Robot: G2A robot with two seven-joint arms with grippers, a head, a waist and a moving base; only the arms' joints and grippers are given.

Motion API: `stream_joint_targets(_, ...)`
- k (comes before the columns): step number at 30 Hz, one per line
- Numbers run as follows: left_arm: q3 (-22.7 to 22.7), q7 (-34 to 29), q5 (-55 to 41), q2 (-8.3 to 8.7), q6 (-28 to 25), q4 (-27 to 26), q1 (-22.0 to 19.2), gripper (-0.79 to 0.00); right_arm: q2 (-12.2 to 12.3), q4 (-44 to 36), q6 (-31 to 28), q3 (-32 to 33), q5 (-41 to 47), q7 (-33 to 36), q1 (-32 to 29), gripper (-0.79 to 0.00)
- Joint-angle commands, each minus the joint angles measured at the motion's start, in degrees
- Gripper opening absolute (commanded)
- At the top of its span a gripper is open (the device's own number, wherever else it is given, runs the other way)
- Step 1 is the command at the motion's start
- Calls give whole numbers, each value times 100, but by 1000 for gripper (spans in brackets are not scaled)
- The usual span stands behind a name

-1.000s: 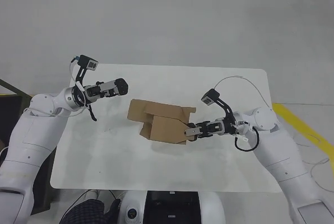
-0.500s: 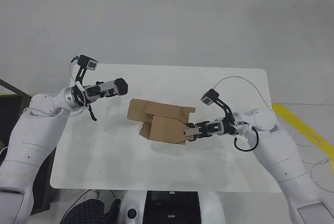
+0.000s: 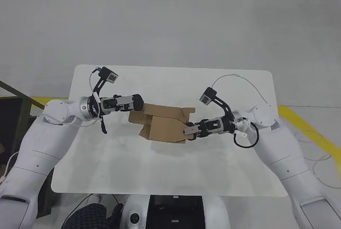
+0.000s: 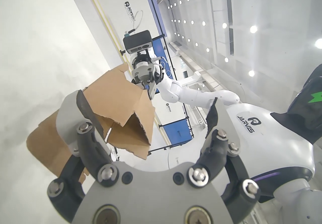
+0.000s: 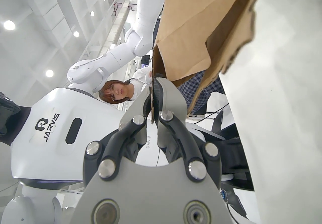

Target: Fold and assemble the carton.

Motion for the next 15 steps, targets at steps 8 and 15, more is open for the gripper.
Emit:
stream_joint_targets(8, 25, -112, -95, -76, 109, 68, -39, 0, -56, 165, -6, -37, 181, -227, 38, -785)
stream_joint_targets(15, 56, -274, -184, -131, 226, 92, -35, 0, -96, 156, -71, -82, 248, -381, 11, -785)
